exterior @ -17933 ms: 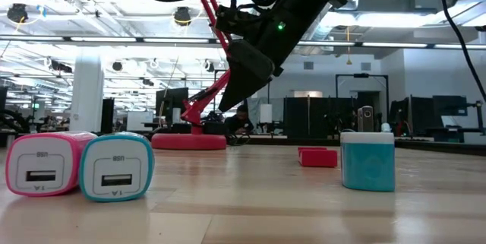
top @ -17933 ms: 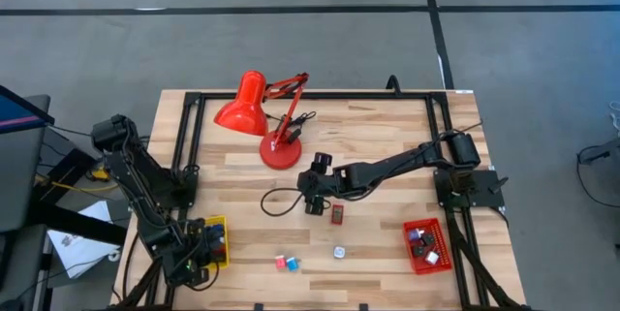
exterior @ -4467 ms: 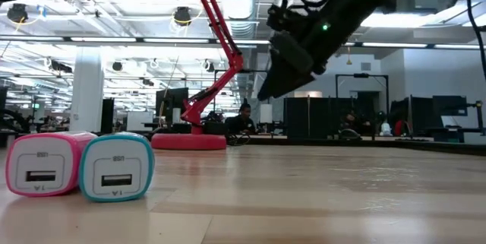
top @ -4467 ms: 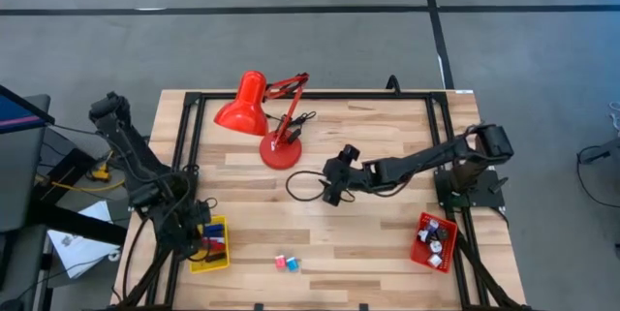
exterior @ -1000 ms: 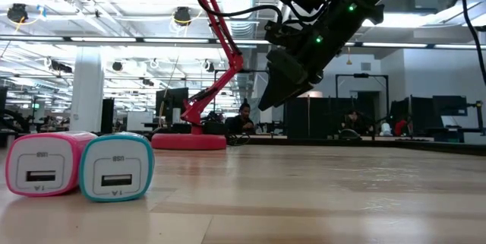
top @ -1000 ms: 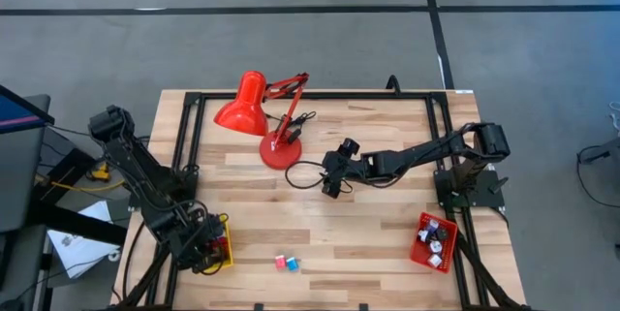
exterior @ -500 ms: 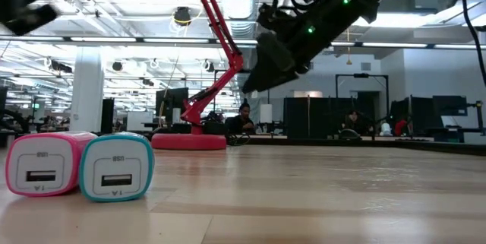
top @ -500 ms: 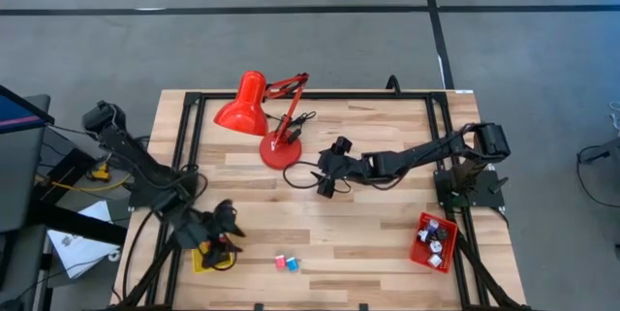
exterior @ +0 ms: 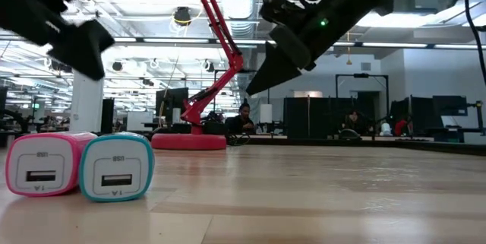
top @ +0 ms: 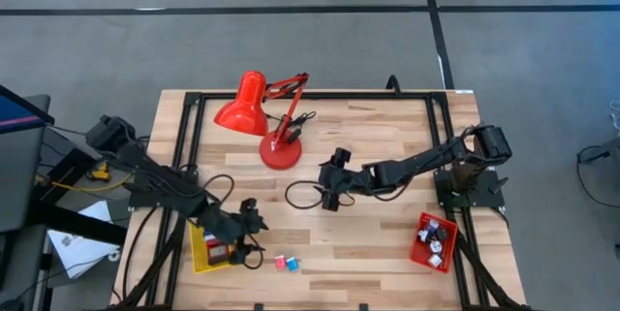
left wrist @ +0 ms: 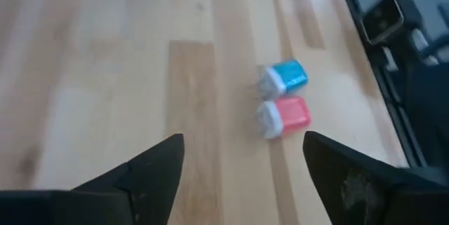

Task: Pick & Place Office items
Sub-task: Put the pink charger adapter into the red bin

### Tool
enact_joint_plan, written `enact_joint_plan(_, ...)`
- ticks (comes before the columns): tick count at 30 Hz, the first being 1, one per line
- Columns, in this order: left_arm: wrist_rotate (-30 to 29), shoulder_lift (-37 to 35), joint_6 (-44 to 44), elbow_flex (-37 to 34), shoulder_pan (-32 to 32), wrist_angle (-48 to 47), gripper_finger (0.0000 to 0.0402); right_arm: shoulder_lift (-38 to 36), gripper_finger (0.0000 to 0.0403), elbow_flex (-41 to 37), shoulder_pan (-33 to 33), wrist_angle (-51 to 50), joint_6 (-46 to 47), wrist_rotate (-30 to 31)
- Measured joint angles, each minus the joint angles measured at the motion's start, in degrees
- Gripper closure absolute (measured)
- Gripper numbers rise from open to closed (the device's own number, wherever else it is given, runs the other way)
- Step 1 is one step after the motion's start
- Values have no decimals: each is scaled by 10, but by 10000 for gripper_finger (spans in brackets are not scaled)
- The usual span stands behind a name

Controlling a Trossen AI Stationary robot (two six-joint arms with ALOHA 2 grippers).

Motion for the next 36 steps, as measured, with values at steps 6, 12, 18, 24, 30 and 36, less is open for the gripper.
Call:
enact_joint_plan(6,126,67,98,0,25,90,117,0,90,0,-1,-1,-22,0)
enact_joint_plan(12,157,122,231,0,46,153,121,0,90,0,0,-1,-24,0)
enact_joint_plan(18,240,141,267,0,87,186,121,0,90,0,10,-1,-19,0)
enact_joint_plan(24,288,158,351,0,105,205,124,0,90,0,16,1,-8,0)
enact_joint_plan(30,334,194,412,0,110,243,124,0,90,0,18,1,-8,0)
enact_joint_plan(36,336,239,416,0,124,278,124,0,90,0,18,3,-3,0)
